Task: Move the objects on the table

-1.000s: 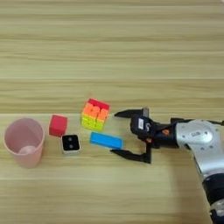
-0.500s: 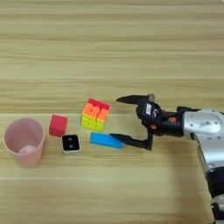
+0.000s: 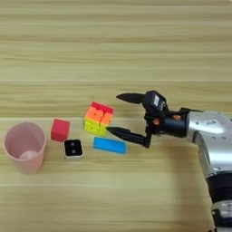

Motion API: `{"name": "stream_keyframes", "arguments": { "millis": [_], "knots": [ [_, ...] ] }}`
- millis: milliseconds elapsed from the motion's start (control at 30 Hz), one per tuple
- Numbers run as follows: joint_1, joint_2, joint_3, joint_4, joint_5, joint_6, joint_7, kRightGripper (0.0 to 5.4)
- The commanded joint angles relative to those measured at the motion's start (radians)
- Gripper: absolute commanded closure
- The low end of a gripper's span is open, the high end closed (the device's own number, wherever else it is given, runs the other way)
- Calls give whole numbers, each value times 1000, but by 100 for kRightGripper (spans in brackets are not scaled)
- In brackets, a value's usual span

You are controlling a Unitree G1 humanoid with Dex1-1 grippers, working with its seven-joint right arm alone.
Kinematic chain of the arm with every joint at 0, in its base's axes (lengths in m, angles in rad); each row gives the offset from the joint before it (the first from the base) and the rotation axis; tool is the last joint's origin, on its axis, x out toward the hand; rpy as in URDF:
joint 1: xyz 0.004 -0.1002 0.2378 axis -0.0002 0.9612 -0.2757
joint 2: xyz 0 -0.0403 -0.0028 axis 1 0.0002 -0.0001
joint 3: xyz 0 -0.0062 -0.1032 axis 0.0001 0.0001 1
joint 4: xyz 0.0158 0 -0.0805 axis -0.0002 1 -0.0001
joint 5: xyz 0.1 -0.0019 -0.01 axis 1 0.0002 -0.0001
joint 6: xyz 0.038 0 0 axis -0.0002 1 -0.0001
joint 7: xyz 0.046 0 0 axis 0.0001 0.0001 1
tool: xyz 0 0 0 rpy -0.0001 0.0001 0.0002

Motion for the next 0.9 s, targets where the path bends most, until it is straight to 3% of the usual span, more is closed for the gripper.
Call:
{"name": "stream_keyframes", "arguments": {
  "millis": [33, 467, 900],
  "knots": [
    [-78, -8, -19, -11, -5, 11, -54, 4],
    [-131, 68, 29, 73, -91, -4, -121, 4],
    [-174, 105, 39, 173, -140, -33, -164, 4]
  ]
}}
